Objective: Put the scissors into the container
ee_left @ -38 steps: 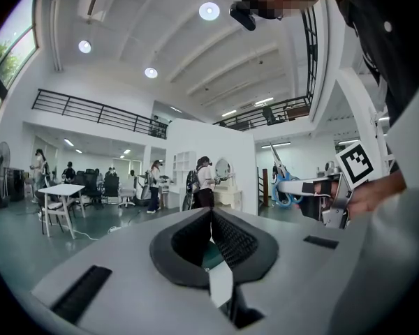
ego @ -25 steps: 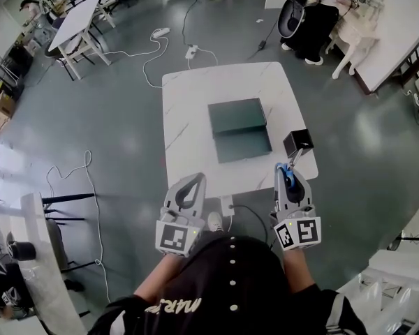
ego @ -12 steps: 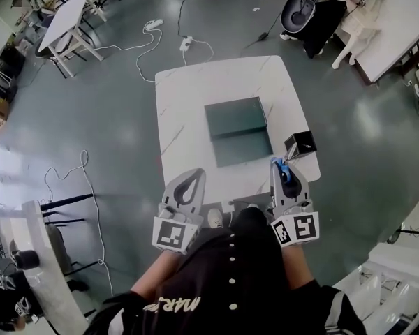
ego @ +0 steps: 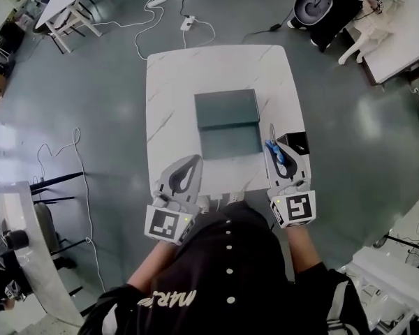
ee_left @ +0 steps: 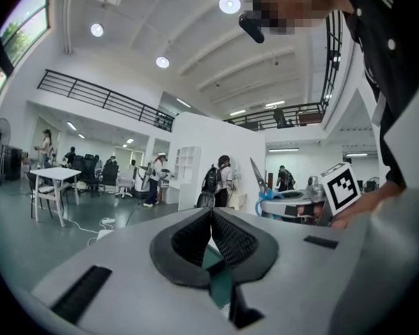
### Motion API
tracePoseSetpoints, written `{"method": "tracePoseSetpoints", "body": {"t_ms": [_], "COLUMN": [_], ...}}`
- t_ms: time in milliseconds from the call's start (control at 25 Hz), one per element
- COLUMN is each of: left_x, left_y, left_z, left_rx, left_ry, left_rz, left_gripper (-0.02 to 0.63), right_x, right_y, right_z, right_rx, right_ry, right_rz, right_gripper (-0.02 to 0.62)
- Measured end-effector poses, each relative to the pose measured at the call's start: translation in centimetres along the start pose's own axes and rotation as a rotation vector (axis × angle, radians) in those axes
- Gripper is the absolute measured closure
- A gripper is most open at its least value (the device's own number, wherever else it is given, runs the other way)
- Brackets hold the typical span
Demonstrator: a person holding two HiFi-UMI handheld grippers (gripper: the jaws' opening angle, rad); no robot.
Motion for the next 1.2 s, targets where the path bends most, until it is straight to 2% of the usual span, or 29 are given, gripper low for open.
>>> {"method": "tracePoseSetpoints", "body": {"t_ms": [80, 200, 440, 760, 1000, 1200], "left_x": [0.0, -1.2, -2.2, -6.1, -8.9, -10.8], "left_y": [0.5, 0.6, 0.5, -1.2, -0.9, -2.2], "left_z": [-0.3, -0.1, 0.2, 1.5, 1.2, 1.9], "left_rx": [0.001, 0.035, 0.088, 0.174, 0.241, 0.278], "left_ry": [-0.012, 0.009, -0.071, -0.154, -0.208, -0.247], "left_rz": [-0.008, 0.039, 0.044, 0.128, 0.187, 0.215], "left_gripper": [0.578, 0.578, 0.578, 0.578, 0.578, 0.578], "right_x": [-0.7, -2.2, -6.6, -14.5, -21.5, -25.3], "right_y": [1.1, 2.7, 6.5, 11.0, 13.2, 14.7], "right_z": [-0.6, -1.3, -0.3, 4.1, 5.1, 6.7], "right_rx": [0.023, 0.085, 0.238, 0.485, 0.684, 0.782], "right_ry": [-0.089, -0.214, -0.436, -0.661, -0.833, -0.974], "right_rz": [0.030, 0.081, 0.217, 0.366, 0.508, 0.574], "right_gripper": [0.532, 0.532, 0.532, 0.532, 0.532, 0.531]}}
Point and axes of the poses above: the fingertips, and each gripper's own axes: y forward along the fingers, z to its left, x out of its top, the point moved 2 cm from there along -y, backward along the fingers, and after that the axes turned 1 degree about -y, right-handed, at the moved point
